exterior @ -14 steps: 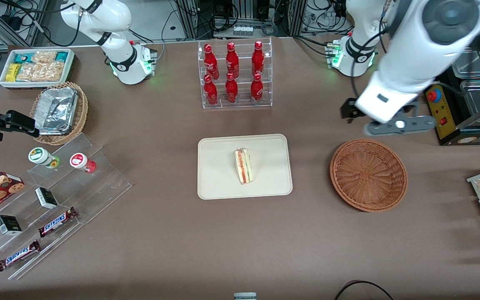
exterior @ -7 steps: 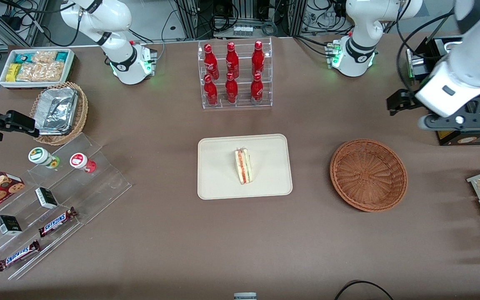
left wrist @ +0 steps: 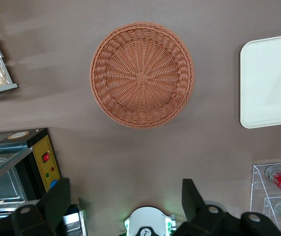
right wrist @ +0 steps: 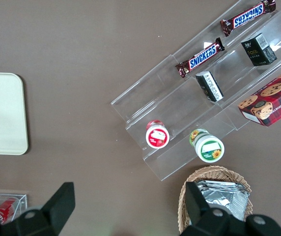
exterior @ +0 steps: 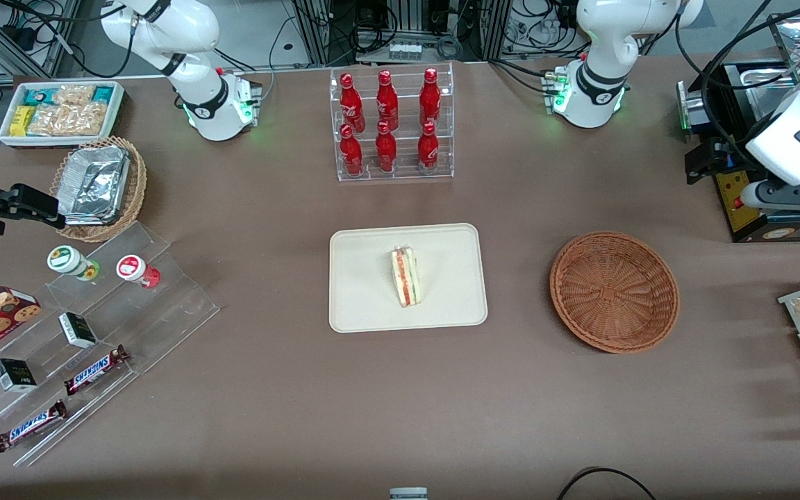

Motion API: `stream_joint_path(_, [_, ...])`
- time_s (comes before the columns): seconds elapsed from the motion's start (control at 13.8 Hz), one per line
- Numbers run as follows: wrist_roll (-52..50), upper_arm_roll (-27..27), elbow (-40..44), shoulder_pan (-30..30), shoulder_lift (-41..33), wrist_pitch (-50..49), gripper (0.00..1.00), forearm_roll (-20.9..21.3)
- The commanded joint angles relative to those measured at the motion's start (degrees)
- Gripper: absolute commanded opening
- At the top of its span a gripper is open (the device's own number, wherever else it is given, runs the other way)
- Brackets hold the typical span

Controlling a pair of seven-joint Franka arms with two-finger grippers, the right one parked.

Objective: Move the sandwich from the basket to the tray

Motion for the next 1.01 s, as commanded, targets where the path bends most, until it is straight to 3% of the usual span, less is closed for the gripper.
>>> stream_joint_path(0.0, [1.2,2.06,-2.91,-1.29,-3.48,0.47,1.0,-0.6])
stream_joint_path(0.94, [1.03,7.26,-2.56,-3.05,-3.49,1.52,1.0,-2.45])
